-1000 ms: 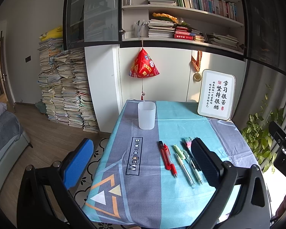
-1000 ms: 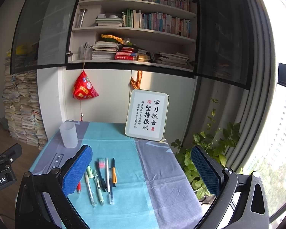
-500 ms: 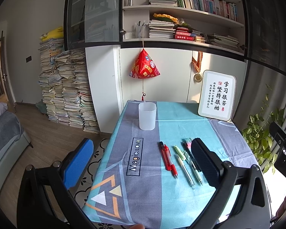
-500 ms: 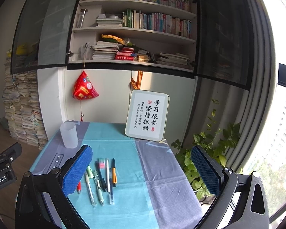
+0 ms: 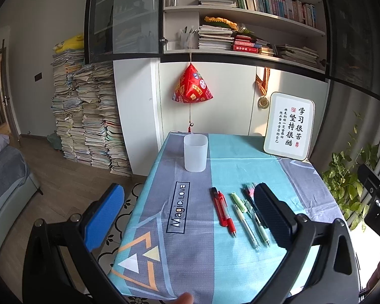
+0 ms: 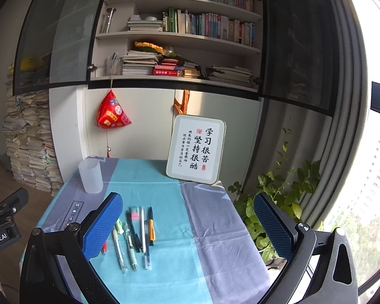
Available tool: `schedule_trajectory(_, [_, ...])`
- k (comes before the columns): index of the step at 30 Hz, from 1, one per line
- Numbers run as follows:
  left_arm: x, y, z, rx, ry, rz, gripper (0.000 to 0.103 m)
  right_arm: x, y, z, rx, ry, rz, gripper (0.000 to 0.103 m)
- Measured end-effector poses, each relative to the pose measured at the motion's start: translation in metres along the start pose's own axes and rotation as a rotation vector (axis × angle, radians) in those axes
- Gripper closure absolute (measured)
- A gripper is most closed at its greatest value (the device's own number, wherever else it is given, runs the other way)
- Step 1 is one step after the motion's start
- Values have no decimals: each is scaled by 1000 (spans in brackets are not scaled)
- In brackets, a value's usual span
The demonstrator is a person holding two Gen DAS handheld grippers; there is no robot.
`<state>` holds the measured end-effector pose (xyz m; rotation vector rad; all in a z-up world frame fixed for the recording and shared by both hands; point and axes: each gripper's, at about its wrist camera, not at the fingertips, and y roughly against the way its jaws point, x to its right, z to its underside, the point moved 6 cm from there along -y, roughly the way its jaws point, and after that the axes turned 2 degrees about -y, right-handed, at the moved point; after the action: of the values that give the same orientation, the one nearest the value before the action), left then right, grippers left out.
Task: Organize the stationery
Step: 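Grasp the red utility knife with the left tool while the right tool grasps the orange pen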
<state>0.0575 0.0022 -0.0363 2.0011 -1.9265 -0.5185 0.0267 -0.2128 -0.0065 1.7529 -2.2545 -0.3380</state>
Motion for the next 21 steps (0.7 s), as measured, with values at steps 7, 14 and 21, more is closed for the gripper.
schedule_trajectory(7, [-10,-50,24,-144,37,-25,2,6,-38,19,-82,5,-8,0])
schedule_trajectory(14, [5,-104,56,-255,32,8,1,8,-97,58,-246,-42,-78,0])
schedule_trajectory(21, [21,-164,91,-390,-1,1,3,9,-123,77,-295,-34,-53,0])
